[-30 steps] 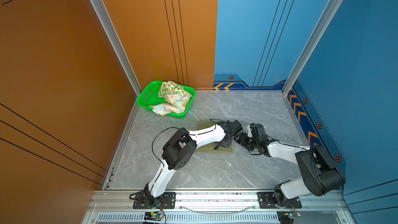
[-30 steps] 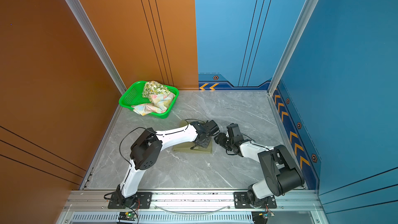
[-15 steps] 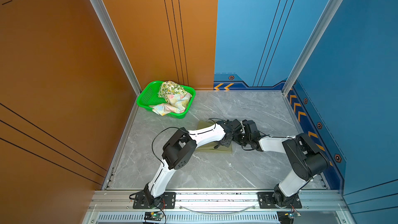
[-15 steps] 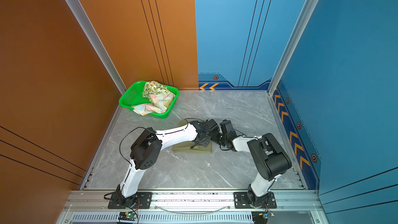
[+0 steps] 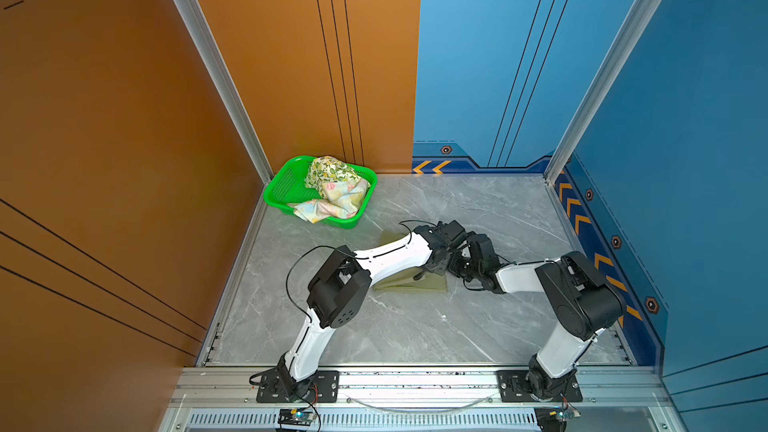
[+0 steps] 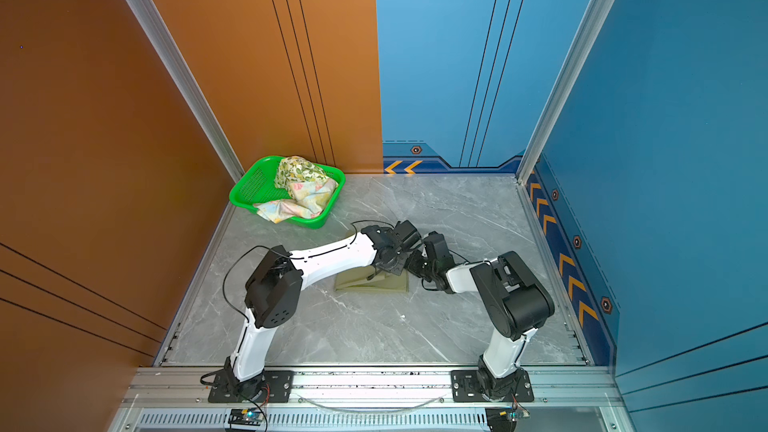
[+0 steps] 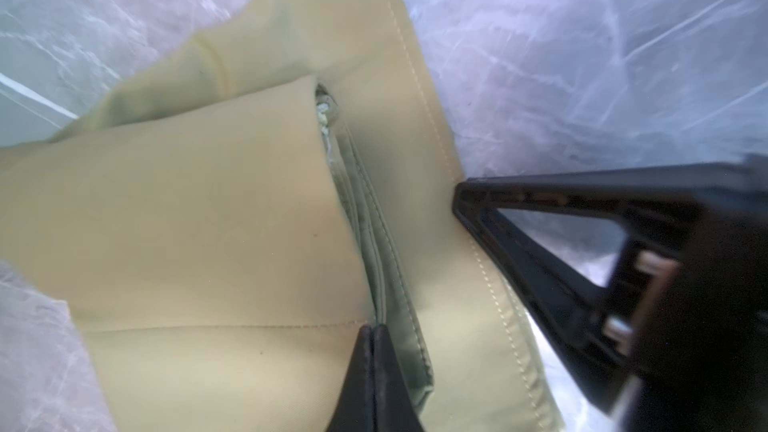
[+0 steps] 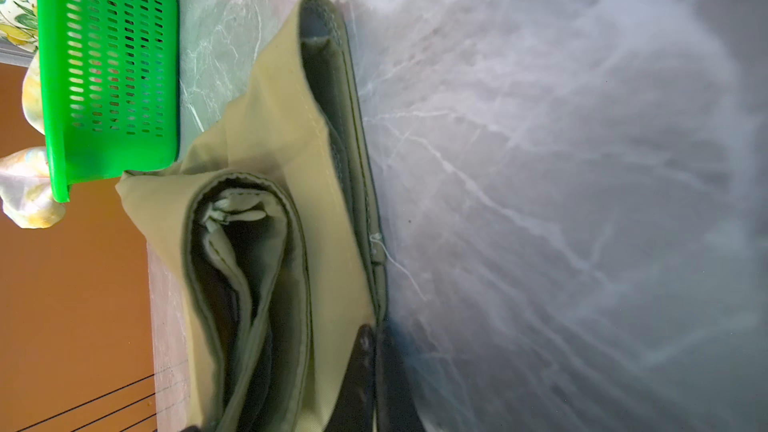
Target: Fold and stack the skirts
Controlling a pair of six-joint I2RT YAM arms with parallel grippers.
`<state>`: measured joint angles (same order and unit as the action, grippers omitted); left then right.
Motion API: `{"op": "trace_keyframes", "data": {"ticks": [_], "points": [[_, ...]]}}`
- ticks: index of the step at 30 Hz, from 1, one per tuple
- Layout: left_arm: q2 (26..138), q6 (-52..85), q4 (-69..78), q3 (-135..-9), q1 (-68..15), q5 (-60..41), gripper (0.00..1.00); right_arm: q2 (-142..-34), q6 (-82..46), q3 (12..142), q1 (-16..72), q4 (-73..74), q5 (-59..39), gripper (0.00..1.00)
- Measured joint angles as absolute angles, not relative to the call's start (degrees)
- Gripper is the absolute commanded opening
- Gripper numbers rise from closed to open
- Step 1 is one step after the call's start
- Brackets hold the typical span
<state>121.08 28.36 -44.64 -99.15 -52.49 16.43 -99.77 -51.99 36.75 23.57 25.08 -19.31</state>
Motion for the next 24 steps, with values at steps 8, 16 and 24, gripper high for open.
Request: {"op": "trace_keyframes", "data": {"ticks": [8, 16, 24], "points": [[120.01, 28.95, -44.66, -100.51, -52.82, 16.43, 0.0, -100.09, -54.08, 35.46, 23.75, 28.18, -19.33, 0.0], [119.96, 29.8, -44.86, -102.19, -53.67, 16.45, 0.0, -100.84, -55.59, 34.98, 24.01, 30.68, -19.35, 0.0], [119.87, 30.5, -44.86, -104.18, -55.27, 16.38, 0.0, -100.95, -56.27, 34.24, 24.01, 32.16, -19.33, 0.0]]}}
